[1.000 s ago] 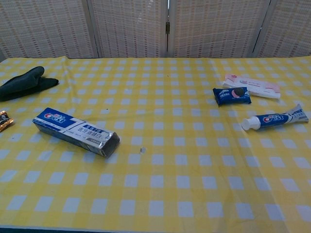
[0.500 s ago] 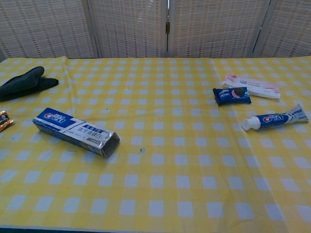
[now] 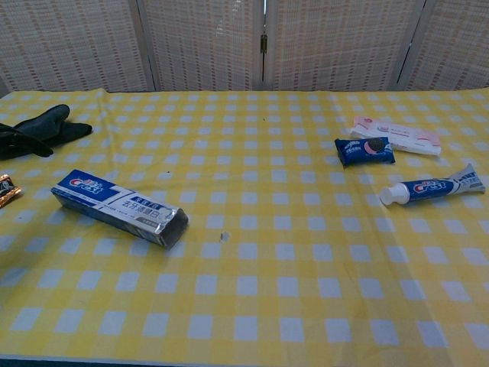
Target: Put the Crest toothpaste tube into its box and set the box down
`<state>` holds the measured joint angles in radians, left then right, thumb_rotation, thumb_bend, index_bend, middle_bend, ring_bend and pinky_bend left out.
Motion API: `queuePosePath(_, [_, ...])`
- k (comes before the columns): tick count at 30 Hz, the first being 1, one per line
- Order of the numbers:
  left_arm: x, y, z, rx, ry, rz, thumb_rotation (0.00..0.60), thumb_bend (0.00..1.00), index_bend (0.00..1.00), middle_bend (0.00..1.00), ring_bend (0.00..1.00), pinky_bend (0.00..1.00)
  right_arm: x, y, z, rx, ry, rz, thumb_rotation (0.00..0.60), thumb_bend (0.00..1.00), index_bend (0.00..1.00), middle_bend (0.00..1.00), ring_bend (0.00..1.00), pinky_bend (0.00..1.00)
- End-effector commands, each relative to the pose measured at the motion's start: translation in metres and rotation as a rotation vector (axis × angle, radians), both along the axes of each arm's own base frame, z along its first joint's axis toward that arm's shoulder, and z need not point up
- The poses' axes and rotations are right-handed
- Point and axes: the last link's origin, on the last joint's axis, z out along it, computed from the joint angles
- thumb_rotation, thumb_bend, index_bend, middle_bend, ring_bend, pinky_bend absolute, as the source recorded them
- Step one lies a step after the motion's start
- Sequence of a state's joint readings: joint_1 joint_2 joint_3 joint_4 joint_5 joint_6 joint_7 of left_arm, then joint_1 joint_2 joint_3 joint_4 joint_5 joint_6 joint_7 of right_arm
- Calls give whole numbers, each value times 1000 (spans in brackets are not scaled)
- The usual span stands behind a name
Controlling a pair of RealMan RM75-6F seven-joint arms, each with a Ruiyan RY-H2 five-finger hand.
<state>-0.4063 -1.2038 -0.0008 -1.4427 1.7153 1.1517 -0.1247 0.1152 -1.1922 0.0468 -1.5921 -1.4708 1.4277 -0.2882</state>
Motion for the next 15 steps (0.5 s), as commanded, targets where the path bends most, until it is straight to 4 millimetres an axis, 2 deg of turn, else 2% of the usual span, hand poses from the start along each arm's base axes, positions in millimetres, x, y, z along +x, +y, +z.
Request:
queuePosePath(1, [0,38,-13,-36,27,13,600,225,179,202,123,1,-1,-5,-2,3,-4,-17,600,336,0,0,0,0])
queuePosePath(6, [2,64,-32,-59,62,28,600,225,178,202,122,5,-4,-15,-9,34,2,-46,600,336,0,0,0,0])
queuePosePath(15, [7,79,-57,-134,115,27,600,224,183,202,122,0,-8,-21,-12,47,15,-72,600,335,0,0,0,0])
